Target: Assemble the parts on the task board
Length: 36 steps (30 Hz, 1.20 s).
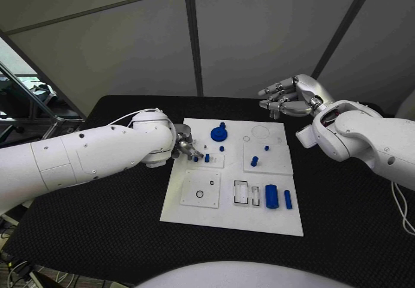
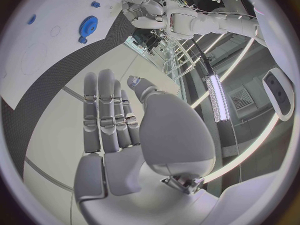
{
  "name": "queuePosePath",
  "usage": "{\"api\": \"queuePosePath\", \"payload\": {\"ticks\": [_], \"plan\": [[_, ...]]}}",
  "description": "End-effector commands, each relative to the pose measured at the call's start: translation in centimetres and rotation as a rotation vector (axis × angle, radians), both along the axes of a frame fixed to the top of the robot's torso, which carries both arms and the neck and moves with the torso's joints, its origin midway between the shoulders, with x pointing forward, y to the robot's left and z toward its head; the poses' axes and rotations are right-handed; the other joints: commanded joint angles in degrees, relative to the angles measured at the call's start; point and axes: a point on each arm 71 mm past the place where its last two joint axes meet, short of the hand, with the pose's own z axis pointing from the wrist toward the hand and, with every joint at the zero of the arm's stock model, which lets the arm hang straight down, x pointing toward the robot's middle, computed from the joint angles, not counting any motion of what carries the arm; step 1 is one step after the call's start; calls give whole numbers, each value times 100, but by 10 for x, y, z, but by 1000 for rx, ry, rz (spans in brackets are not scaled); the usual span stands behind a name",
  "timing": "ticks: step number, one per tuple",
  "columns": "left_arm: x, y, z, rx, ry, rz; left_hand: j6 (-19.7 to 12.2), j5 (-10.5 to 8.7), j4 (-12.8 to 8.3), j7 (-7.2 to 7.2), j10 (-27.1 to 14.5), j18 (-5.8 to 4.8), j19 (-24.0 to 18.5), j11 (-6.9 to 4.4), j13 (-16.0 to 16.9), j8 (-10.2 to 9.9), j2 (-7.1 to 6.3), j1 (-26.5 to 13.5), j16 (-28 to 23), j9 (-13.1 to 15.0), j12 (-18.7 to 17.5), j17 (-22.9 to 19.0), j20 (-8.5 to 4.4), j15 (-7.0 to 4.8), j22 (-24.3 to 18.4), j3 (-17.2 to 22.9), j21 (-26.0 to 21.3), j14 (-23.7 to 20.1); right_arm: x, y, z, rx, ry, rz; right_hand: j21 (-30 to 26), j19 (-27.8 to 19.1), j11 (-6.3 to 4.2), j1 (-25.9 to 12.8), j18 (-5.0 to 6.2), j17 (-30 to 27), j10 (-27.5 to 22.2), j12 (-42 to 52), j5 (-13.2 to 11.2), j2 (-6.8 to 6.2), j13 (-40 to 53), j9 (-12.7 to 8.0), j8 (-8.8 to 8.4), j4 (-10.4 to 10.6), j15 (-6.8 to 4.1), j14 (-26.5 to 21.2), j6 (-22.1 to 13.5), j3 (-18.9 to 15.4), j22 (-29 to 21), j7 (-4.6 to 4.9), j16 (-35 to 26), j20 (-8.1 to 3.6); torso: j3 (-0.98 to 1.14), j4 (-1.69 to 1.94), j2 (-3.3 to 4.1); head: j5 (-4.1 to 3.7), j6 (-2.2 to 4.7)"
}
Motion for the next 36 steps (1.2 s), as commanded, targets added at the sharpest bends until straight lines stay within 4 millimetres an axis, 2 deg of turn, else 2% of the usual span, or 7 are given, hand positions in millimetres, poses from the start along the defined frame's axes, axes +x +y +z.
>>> {"api": "queuePosePath", "payload": {"ticks": [1,13,17,22,24,26,36], "plan": [[0,0,2,-9,-15,9,24,3,11,1,39,-562,386,5,4,23,-2,30,38,-6,31,5,-50,-42,1092,-59,25,-15,0,1,2,3,-9,8,-26,45,-5,-50,66,5,5,-27,20,-4,-6,8,8,4,-11,31,-19,33,-5,6,-39,-8,3,-2,2,0,0],[6,1,16,-54,-49,29,12,8,85,-2,13,-556,379,2,-51,44,8,74,35,-12,-2,4,-53,-45,1077,-149,0,-16,0,1,2,2,-8,7,-26,45,-5,-50,66,5,5,-27,20,-4,-6,8,8,4,-11,31,-19,33,-5,6,-39,-8,0,-3,3,-2,3],[11,5,27,-113,-90,55,-152,21,161,49,-268,-481,255,42,-507,9,2,266,13,-46,-338,-8,-37,-26,855,-252,-322,-25,1,0,2,2,-9,5,-26,45,-5,-50,66,5,5,-27,20,-4,-6,8,8,4,-11,31,-19,33,-5,6,-39,-8,2,1,-2,-10,7],[16,4,43,-221,-158,48,-656,36,235,283,-1607,-80,-603,250,-2347,-197,-59,763,-531,-201,-1852,-345,101,135,-486,-190,-2312,-276,1,-1,2,1,-10,1,-30,47,-5,-53,66,9,3,-30,23,-4,-15,8,7,7,-11,34,-22,35,-6,5,-47,-8,1,-3,2,-25,18],[18,-2,49,-283,-190,15,-901,21,206,430,-1995,137,-1203,377,-2547,-437,-116,991,731,-416,-2148,497,167,223,-1331,-111,-3584,-9,1,-1,1,1,-10,0,-30,47,-6,-51,66,10,3,-31,24,-5,-16,8,7,5,-11,34,-22,36,-6,5,-48,-8,2,-3,2,-33,31],[19,-10,52,-352,-225,-42,-1090,10,66,600,-2467,311,-1831,538,-2842,-758,-217,1429,-421,-772,-2564,-275,295,373,-2235,-31,-4931,-634,1,-1,1,2,-10,-1,-31,48,-7,-48,66,11,3,-31,25,-5,-17,8,7,3,-12,35,-22,38,-6,4,-50,-8,5,-4,3,-53,45],[20,-33,46,-414,-393,-232,-945,-13,-487,780,-2751,342,-1759,758,-4080,-1416,-366,2536,-777,-1829,-3819,-860,476,556,-2765,35,-5545,-1246,1,1,1,3,-10,3,-32,49,-8,-40,67,14,4,-33,27,-4,-23,8,8,-3,-13,37,-22,44,-6,3,-56,-9,9,-5,4,-140,108]]}}
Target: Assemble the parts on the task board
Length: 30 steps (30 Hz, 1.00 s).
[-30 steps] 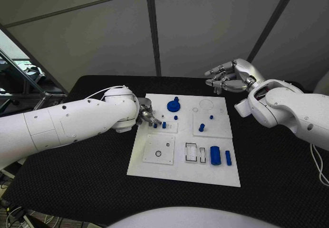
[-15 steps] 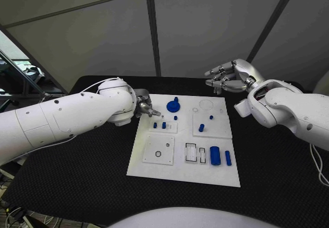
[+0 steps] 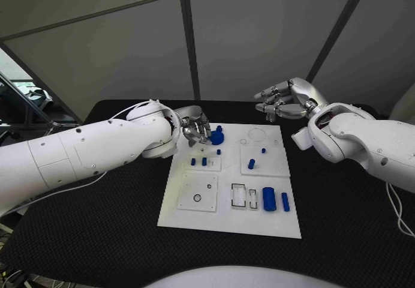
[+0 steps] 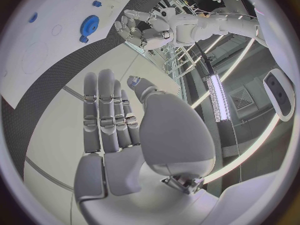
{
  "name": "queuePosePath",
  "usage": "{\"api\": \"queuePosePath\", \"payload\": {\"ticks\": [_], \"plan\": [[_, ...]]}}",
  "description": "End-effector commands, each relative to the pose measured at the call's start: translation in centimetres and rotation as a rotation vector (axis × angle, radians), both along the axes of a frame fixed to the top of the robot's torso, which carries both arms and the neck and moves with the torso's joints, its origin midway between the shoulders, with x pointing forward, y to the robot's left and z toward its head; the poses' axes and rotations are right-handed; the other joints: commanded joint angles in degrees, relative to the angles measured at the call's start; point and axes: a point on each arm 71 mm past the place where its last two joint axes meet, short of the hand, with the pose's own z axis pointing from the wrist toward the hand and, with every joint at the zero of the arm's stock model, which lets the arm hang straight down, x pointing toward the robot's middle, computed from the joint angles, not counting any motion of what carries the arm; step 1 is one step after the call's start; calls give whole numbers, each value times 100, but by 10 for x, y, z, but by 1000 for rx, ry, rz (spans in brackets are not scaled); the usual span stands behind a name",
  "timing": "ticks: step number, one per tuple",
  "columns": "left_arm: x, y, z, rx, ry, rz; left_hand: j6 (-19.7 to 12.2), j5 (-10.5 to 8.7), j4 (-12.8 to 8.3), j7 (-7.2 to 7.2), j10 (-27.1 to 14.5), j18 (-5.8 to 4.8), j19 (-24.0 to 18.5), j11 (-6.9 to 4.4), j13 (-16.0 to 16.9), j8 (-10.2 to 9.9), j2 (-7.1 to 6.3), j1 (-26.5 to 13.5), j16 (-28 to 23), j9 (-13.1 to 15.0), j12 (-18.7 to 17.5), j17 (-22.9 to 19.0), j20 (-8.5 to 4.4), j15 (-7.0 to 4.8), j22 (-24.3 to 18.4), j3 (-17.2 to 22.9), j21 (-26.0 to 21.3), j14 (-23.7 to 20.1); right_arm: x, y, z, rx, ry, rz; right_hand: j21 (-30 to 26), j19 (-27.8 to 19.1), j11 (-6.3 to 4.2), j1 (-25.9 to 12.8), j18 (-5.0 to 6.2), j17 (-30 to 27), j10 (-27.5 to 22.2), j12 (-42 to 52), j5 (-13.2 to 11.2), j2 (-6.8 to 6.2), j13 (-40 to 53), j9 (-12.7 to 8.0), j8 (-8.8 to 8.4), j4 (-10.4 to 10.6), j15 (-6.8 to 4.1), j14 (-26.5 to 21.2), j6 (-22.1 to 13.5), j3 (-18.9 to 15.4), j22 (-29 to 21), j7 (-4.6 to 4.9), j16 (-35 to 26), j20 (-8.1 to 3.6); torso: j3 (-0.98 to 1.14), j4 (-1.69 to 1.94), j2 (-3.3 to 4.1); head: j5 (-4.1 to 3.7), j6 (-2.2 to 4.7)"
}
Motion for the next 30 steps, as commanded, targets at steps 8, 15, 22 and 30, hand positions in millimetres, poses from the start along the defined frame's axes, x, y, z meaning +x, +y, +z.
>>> {"api": "queuePosePath", "payload": {"ticks": [8,15,22,30], "plan": [[0,-19,-5,25,-241,-188,328,-10,-50,-82,127,-340,974,-49,-864,-390,-82,75,1979,-850,-623,821,-66,-44,926,-372,1380,784,-1,2,2,5,-10,9,-32,49,-8,-40,66,9,4,-33,27,-4,-5,8,7,-3,-13,37,-22,44,-8,3,-27,-9,-4,8,-2,-59,46],[0,-27,-16,95,-241,-242,555,-1,-39,-153,323,-588,1587,-104,-1276,-560,-18,127,3111,-1244,-909,1419,-133,-109,2104,-569,3002,1230,-1,3,2,5,-10,12,-32,49,-8,-40,66,9,4,-33,27,-4,-5,8,7,-3,-13,37,-22,44,-8,3,-27,-9,-4,3,0,-45,73],[2,-33,-28,130,-221,-266,727,2,-40,-192,477,-641,1721,-134,-1546,-657,29,167,3540,-1471,-1141,1618,-169,-152,2388,-632,3365,1407,-1,5,2,6,-10,16,-32,49,-8,-40,66,9,4,-33,27,-4,-5,8,7,-3,-13,37,-22,44,-8,3,-27,-9,-2,2,0,-68,72],[3,-37,-36,154,-203,-276,828,3,-45,-210,584,-666,1781,-149,-1653,-687,60,188,3666,-1555,-1237,1662,-186,-163,2503,-626,3518,1456,-1,6,2,7,-9,19,-32,49,-8,-40,66,9,4,-33,27,-4,-5,8,7,-3,-13,37,-22,44,-8,3,-27,-9,-1,4,0,-89,81]]}}
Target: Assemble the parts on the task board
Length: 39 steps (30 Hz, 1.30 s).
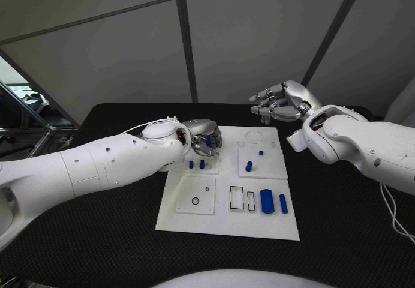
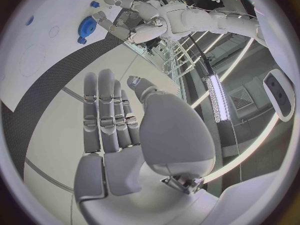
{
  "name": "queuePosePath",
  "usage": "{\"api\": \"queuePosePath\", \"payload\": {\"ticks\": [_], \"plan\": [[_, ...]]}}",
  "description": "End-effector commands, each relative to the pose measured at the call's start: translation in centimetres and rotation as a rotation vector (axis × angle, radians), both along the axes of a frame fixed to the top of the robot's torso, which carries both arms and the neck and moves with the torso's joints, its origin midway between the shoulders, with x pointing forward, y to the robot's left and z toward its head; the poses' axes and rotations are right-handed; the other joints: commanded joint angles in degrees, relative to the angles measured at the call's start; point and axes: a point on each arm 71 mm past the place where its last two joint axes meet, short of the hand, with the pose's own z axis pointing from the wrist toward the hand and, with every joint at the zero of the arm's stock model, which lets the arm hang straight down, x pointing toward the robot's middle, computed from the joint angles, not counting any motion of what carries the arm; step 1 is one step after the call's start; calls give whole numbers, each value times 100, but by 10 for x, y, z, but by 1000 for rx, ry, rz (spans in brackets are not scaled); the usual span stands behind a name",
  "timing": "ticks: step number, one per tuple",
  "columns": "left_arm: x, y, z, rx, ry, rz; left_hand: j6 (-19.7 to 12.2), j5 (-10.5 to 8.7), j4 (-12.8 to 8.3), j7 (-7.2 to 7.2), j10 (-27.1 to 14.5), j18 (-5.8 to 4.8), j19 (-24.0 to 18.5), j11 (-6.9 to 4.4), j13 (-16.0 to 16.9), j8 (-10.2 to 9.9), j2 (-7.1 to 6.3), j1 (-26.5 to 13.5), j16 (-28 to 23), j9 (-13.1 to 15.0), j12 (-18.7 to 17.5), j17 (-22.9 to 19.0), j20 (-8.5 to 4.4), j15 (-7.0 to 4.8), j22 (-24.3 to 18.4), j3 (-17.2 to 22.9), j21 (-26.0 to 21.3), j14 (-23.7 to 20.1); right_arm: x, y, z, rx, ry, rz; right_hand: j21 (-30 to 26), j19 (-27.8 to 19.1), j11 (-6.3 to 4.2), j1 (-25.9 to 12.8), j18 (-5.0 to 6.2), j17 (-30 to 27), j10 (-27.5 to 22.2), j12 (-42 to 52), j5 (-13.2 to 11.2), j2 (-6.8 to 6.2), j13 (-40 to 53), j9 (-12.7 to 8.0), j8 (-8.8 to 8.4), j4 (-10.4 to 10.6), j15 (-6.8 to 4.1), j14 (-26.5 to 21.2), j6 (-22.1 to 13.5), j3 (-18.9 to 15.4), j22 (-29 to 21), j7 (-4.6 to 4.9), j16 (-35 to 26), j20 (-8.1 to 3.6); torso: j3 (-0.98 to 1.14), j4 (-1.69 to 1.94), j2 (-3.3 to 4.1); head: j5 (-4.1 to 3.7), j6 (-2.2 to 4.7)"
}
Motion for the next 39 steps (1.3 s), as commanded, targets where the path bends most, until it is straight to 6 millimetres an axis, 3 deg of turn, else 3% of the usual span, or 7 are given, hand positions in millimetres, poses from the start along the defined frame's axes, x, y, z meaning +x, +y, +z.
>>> {"api": "queuePosePath", "payload": {"ticks": [1,22,39], "plan": [[0,-2,-2,34,-2,-32,61,3,4,-4,51,-133,50,4,-23,-28,17,55,45,-17,-37,-3,4,-20,22,-17,45,166,0,2,2,4,-9,10,-32,49,-8,-40,66,6,4,-33,26,-4,-4,8,8,-3,-13,37,-22,44,-8,3,-27,-9,2,1,-3,-12,7],[5,-4,-13,60,17,-21,337,16,-109,-3,458,-170,112,-4,-283,-121,186,244,140,-204,-325,-112,-2,-25,198,412,251,153,-1,4,2,6,-9,16,-37,59,-9,-25,67,20,10,-36,34,27,-27,9,12,-5,-16,51,-17,74,-7,4,-48,-12,1,2,-7,-34,-22],[6,-7,-20,70,34,-25,428,8,-176,7,609,-180,120,-4,-377,-177,162,212,174,-277,-464,-167,-3,-24,254,615,303,140,-2,6,3,7,-10,20,-37,59,-9,-25,67,20,10,-36,34,27,-27,9,12,-5,-16,51,-17,74,-7,4,-48,-12,3,4,-7,-32,-32]]}}
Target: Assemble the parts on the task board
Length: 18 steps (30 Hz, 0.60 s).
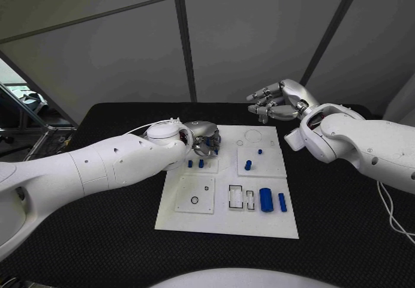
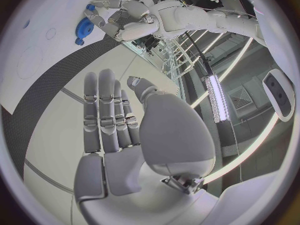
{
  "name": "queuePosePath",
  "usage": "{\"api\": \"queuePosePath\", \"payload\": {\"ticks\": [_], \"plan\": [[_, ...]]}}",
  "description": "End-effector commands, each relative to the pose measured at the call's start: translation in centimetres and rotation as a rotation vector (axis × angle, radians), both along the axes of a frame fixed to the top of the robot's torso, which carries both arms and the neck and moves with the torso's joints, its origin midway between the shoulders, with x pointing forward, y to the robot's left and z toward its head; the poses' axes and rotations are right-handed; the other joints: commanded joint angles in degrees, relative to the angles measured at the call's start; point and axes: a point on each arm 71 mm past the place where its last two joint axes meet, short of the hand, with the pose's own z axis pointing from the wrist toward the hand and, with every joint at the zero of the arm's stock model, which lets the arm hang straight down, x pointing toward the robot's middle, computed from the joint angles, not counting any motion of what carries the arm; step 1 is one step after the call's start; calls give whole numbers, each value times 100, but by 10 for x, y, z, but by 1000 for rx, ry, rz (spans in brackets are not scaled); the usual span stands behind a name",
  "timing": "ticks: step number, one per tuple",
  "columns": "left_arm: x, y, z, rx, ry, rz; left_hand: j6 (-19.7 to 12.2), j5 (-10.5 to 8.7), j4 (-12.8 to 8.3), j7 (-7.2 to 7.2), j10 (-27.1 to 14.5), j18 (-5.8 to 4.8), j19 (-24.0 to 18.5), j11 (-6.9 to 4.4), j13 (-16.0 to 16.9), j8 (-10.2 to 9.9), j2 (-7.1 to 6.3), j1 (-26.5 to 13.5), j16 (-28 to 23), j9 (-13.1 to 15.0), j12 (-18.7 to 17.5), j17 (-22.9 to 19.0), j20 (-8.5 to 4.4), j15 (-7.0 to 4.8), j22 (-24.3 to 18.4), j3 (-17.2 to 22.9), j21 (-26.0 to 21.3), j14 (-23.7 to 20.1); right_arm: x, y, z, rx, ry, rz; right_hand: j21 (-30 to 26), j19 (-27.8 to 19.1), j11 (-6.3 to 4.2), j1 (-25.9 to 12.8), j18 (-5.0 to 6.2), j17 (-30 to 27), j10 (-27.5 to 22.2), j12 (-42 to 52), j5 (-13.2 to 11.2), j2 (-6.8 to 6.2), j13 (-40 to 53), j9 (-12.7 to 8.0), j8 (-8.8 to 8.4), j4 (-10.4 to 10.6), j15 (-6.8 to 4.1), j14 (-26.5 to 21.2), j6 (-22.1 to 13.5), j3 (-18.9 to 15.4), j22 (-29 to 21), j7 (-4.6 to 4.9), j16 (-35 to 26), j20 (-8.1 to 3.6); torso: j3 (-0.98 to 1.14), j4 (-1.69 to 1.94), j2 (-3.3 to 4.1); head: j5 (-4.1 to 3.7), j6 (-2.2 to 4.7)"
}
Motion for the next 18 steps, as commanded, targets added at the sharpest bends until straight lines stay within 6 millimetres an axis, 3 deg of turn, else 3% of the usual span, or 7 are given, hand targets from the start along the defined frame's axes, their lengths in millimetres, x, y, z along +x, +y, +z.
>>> {"api": "queuePosePath", "payload": {"ticks": [1,18], "plan": [[-3,-2,-5,17,21,-24,38,7,-9,-10,40,178,30,-1,-12,-33,-41,7,35,-12,-46,-7,7,-23,15,40,22,140,-1,2,2,4,-9,12,-37,39,-9,-25,67,8,10,-36,34,27,-9,10,12,-3,4,31,-17,37,-7,4,-25,8,0,1,-1,8,-2],[-7,4,2,-62,-51,-24,448,12,-193,28,481,110,121,-23,-55,-6,35,-5,98,-53,-208,-72,-9,-45,275,405,379,126,0,1,2,4,-11,11,-37,39,-9,-25,67,8,10,-36,34,27,-9,10,12,-3,4,31,-17,37,-7,4,-25,8,-7,9,-5,23,10]]}}
